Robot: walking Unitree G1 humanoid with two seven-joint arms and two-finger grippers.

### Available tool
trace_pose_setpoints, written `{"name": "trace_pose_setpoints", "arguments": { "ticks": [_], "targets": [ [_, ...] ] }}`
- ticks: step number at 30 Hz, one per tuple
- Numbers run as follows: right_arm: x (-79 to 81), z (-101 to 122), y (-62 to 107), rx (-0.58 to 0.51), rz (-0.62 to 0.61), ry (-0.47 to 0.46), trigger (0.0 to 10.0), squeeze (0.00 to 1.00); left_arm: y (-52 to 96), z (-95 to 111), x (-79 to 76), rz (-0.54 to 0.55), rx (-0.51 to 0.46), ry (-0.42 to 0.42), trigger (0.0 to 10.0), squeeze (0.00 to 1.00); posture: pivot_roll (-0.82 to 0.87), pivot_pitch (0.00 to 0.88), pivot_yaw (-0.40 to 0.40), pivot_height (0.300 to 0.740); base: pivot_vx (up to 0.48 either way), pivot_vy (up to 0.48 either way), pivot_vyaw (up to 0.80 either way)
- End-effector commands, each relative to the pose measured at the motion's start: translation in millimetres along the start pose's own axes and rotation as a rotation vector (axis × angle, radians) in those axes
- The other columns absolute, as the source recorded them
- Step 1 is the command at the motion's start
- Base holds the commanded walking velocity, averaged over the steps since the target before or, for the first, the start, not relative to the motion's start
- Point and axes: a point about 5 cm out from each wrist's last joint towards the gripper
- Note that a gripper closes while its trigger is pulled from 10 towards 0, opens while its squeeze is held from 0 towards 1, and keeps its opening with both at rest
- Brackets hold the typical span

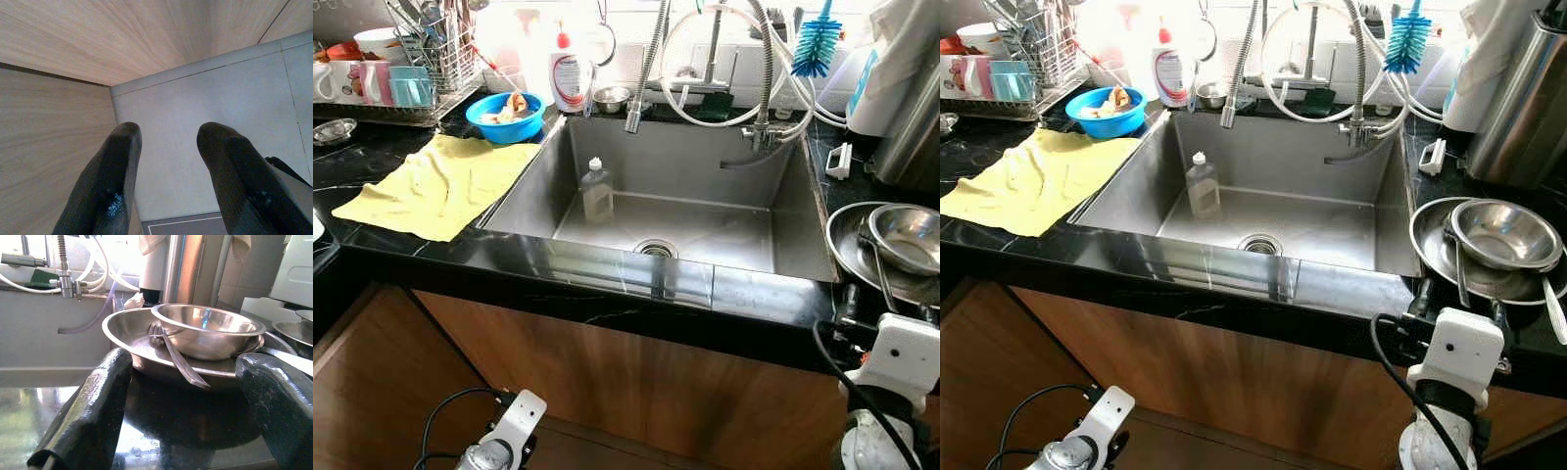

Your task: Kitchen organization

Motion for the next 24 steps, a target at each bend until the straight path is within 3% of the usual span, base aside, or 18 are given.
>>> {"name": "trace_pose_setpoints", "arguments": {
  "ticks": [1, 2, 3, 4, 24],
  "targets": [
    [-0.1, 0.5, -0.8, -0.005, 0.003, -0.004, 10.0, 0.0, 1.4, -5.1, 2.4, 0.002, 0.014, -0.021, 10.0, 0.0, -0.15, 0.0, 0.04, 0.74, 0.0, 0.0, 0.0],
    [0.4, 0.5, -0.9, -0.005, 0.007, -0.008, 9.9, 0.0, 1.4, -5.3, 2.4, 0.002, 0.014, -0.02, 10.0, 0.0, -0.15, 0.0, 0.04, 0.74, 0.0, 0.0, 0.0],
    [0.5, 0.6, -0.9, -0.006, 0.009, -0.011, 3.7, 0.0, 1.4, -5.4, 2.3, 0.002, 0.014, -0.02, 10.0, 0.0, -0.15, 0.0, 0.04, 0.74, 0.0, 0.0, 0.0],
    [0.7, 0.6, -0.9, -0.007, 0.01, -0.014, 0.0, 0.0, 1.4, -5.5, 2.2, 0.002, 0.015, -0.02, 10.0, 0.0, -0.15, 0.0, 0.04, 0.74, 0.0, 0.0, 0.0],
    [2.6, -0.2, -1.0, 0.0, 0.025, -0.03, 0.0, 0.0, 1.7, -6.8, 2.4, 0.002, 0.019, -0.025, 10.0, 0.0, -0.15, 0.0, 0.04, 0.74, 0.0, 0.0, 0.0]
  ]
}}
Point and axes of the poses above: a point about 5 cm out from each wrist's last joint towards the gripper, its own y axis pointing back from the gripper into the wrist, its own z axis along the axis of the wrist's last joint, x = y × z, and after that the axes turned 12 degrees about y, right-handed
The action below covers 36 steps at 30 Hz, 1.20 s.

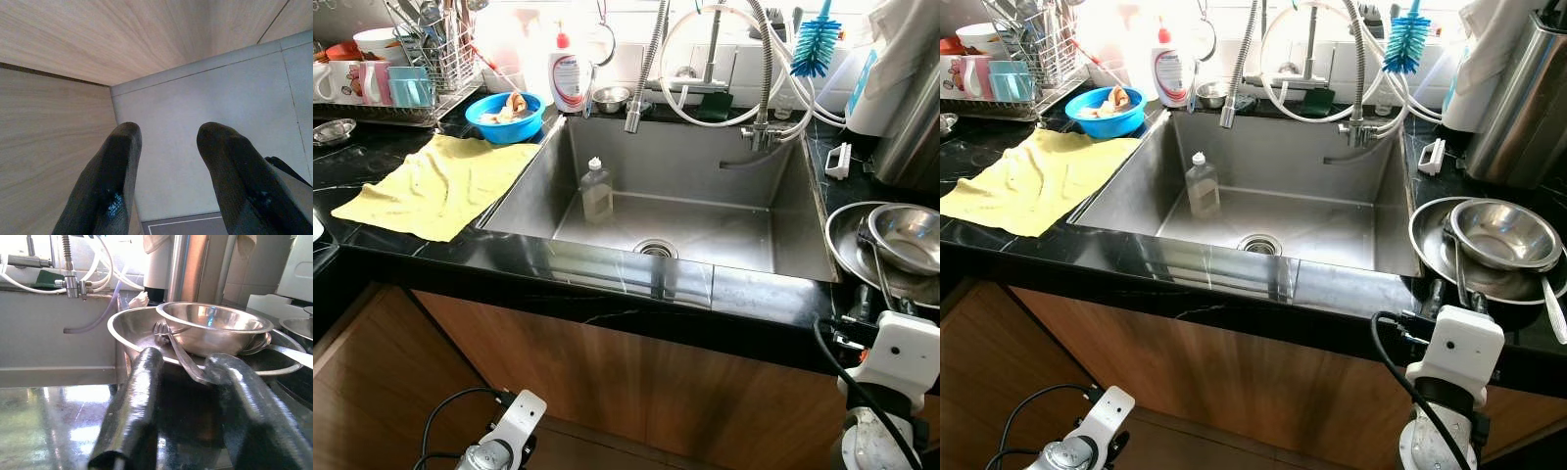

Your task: Kitchen organization

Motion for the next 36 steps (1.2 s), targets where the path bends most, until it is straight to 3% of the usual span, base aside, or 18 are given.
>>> {"name": "trace_pose_setpoints", "arguments": {
  "ticks": [1, 23, 24, 25, 26, 36],
  "targets": [
    [1.2, 0.0, -0.9, -0.001, 0.004, -0.011, 0.0, 0.0, 1.7, -6.7, 2.5, 0.003, 0.018, -0.024, 10.0, 0.0, -0.15, 0.0, 0.04, 0.74, 0.0, 0.0, 0.0],
    [20.2, 7.0, -2.4, -0.035, 0.151, -0.073, 0.0, 0.0, 1.6, -6.5, 2.5, 0.003, 0.019, -0.028, 10.0, 0.0, -0.15, 0.0, 0.04, 0.74, 0.0, 0.0, 0.0],
    [20.2, 7.3, -2.5, -0.036, 0.152, -0.073, 1.5, 0.0, 1.7, -6.6, 2.4, 0.003, 0.019, -0.028, 10.0, 0.0, -0.15, 0.0, 0.04, 0.74, 0.0, 0.0, 0.0],
    [20.0, 7.9, -2.8, -0.038, 0.152, -0.074, 8.3, 0.0, 1.7, -6.7, 2.4, 0.003, 0.019, -0.028, 10.0, 0.0, -0.15, 0.0, 0.04, 0.74, 0.0, 0.0, 0.0],
    [19.4, 8.5, -3.2, -0.041, 0.147, -0.073, 10.0, 0.0, 1.7, -6.7, 2.4, 0.003, 0.019, -0.028, 10.0, 0.0, -0.15, 0.0, 0.04, 0.74, 0.0, 0.0, 0.0],
    [12.9, 16.9, -10.8, -0.098, 0.109, -0.05, 10.0, 0.0, 1.7, -6.5, 2.9, 0.006, 0.018, -0.027, 10.0, 0.0, -0.15, 0.0, 0.044, 0.74, 0.0, 0.0, 0.0]
  ]
}}
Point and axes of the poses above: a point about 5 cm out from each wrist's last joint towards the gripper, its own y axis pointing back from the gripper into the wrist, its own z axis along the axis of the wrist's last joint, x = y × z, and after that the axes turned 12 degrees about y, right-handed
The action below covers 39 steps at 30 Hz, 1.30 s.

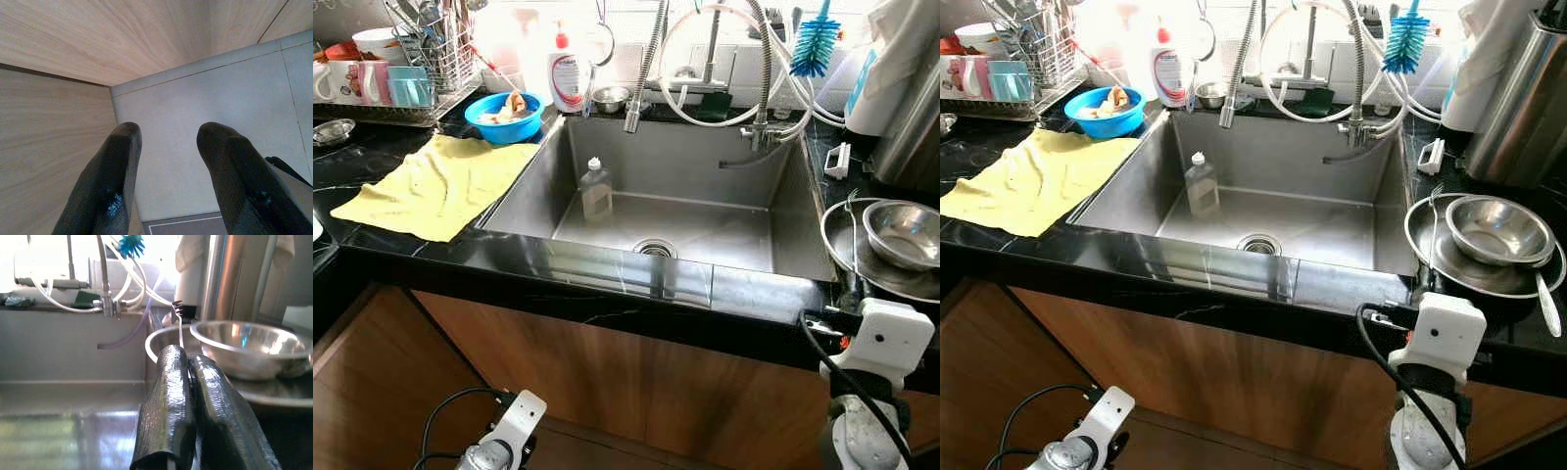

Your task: Kitchen organization

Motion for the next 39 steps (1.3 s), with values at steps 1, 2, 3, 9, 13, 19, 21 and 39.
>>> {"name": "trace_pose_setpoints", "arguments": {
  "ticks": [1, 2, 3, 9, 13, 19, 21, 39],
  "targets": [
    [1.6, 2.3, -1.4, -0.014, 0.017, 0.013, 10.0, 0.0, 1.7, -6.3, 2.9, 0.005, 0.017, -0.025, 10.0, 0.0, -0.16, 0.0, 0.045, 0.74, 0.0, 0.0, 0.0],
    [2.1, 2.9, -1.7, -0.018, 0.023, 0.016, 10.0, 0.0, 1.7, -6.3, 3.0, 0.005, 0.017, -0.025, 10.0, 0.0, -0.16, 0.0, 0.045, 0.74, 0.0, 0.0, 0.0],
    [3.7, 4.2, -3.2, -0.028, 0.038, 0.033, 10.0, 0.0, 1.7, -6.2, 3.2, 0.006, 0.017, -0.024, 10.0, 0.0, -0.16, 0.0, 0.046, 0.74, 0.0, 0.0, 0.0],
    [7.0, 12.0, -13.4, -0.082, 0.071, 0.107, 10.0, 0.0, 1.6, -5.9, 3.1, 0.006, 0.017, -0.025, 10.0, 0.0, -0.16, 0.0, 0.05, 0.74, 0.0, 0.0, 0.0],
    [18.4, 18.7, -28.9, -0.119, 0.18, 0.118, 10.0, 0.0, 1.6, -6.0, 3.0, 0.007, 0.017, -0.019, 10.0, 0.0, -0.16, 0.0, 0.051, 0.74, 0.0, 0.0, 0.0],
    [37.0, 21.4, -50.8, -0.132, 0.334, 0.17, 10.0, 0.0, 1.4, -5.7, 2.4, 0.006, 0.017, -0.02, 10.0, 0.0, -0.15, 0.0, 0.052, 0.74, 0.0, 0.0, 0.0],
    [47.5, 23.7, -59.6, -0.142, 0.429, 0.21, 10.0, 0.0, 1.4, -5.8, 2.3, 0.005, 0.017, -0.02, 10.0, 0.0, -0.15, 0.0, 0.048, 0.74, 0.0, 0.0, 0.0],
    [72.9, 41.6, -120.0, -0.073, 0.581, 0.184, 10.0, 0.0, 2.6, -10.4, 1.6, 0.001, 0.02, -0.016, 10.0, 0.0, -0.12, 0.0, 0.04, 0.74, 0.0, 0.0, 0.0]
  ]
}}
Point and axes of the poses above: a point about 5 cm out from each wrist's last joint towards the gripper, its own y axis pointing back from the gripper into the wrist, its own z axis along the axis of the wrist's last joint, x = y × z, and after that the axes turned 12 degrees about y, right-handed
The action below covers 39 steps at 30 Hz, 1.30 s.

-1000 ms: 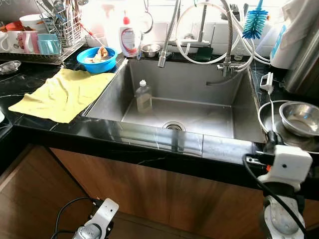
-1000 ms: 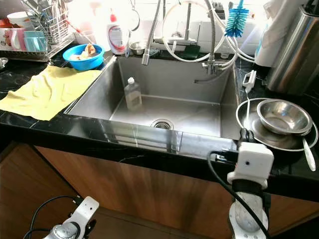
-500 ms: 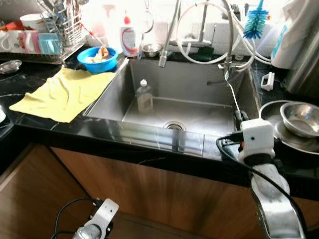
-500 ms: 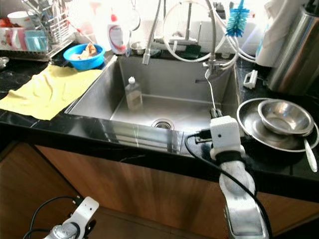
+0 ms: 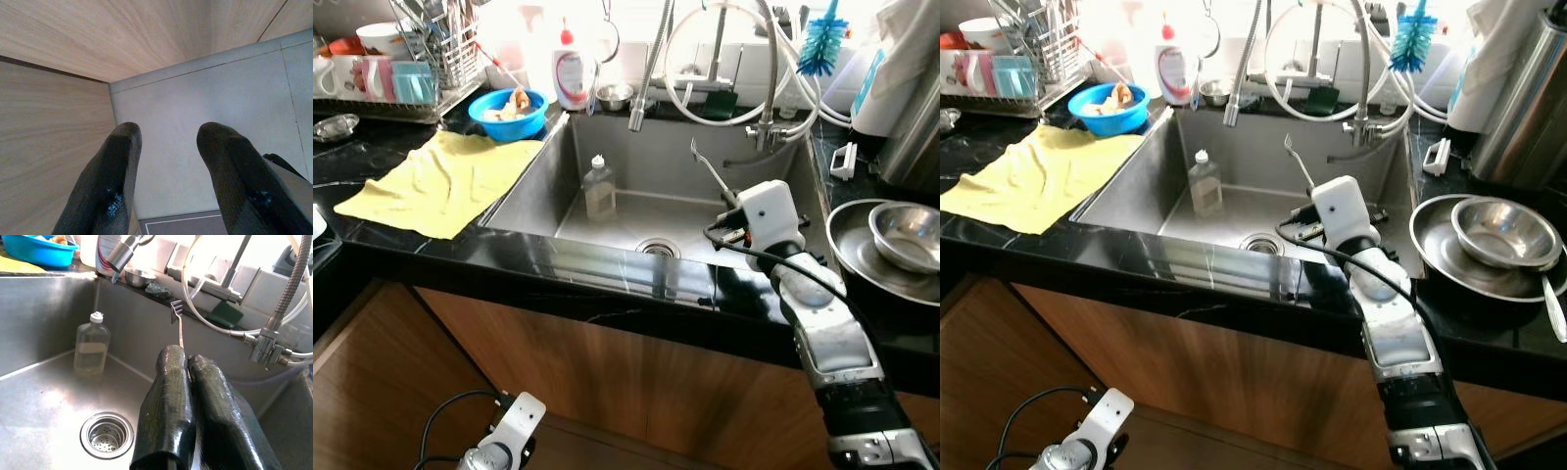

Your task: Kitchen organization

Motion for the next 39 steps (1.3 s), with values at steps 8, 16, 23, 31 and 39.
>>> {"name": "trace_pose_setpoints", "arguments": {
  "ticks": [8, 16, 23, 31, 39],
  "targets": [
    [10.0, -15.4, -4.2, 0.109, 0.058, -0.078, 10.0, 0.0, 1.9, -8.4, 0.8, -0.004, 0.027, -0.021, 10.0, 0.0, -0.12, 0.0, 0.039, 0.74, 0.0, 0.0, 0.0],
    [13.5, -22.3, -3.9, 0.162, 0.055, -0.179, 10.0, 0.0, 2.2, -10.0, -0.1, -0.008, 0.029, -0.028, 10.0, 0.0, -0.12, 0.0, 0.039, 0.74, 0.0, 0.0, 0.0],
    [12.5, -23.6, -4.9, 0.185, 0.034, -0.218, 10.0, 0.0, 3.1, -13.4, -0.1, -0.011, 0.036, -0.034, 10.0, 0.0, -0.12, 0.0, 0.041, 0.74, 0.0, 0.0, 0.0],
    [22.1, -28.0, -2.7, 0.211, 0.059, -0.228, 10.0, 0.27, 3.4, -14.5, -0.6, -0.014, 0.038, -0.039, 10.0, 0.0, -0.11, 0.0, 0.04, 0.74, 0.0, 0.0, 0.0],
    [15.1, -26.3, -3.4, 0.206, 0.025, -0.229, 10.0, 0.7, 3.2, -13.5, -0.1, -0.014, 0.037, -0.038, 10.0, 0.0, -0.11, 0.0, 0.041, 0.74, 0.0, 0.0, 0.0]
  ]
}}
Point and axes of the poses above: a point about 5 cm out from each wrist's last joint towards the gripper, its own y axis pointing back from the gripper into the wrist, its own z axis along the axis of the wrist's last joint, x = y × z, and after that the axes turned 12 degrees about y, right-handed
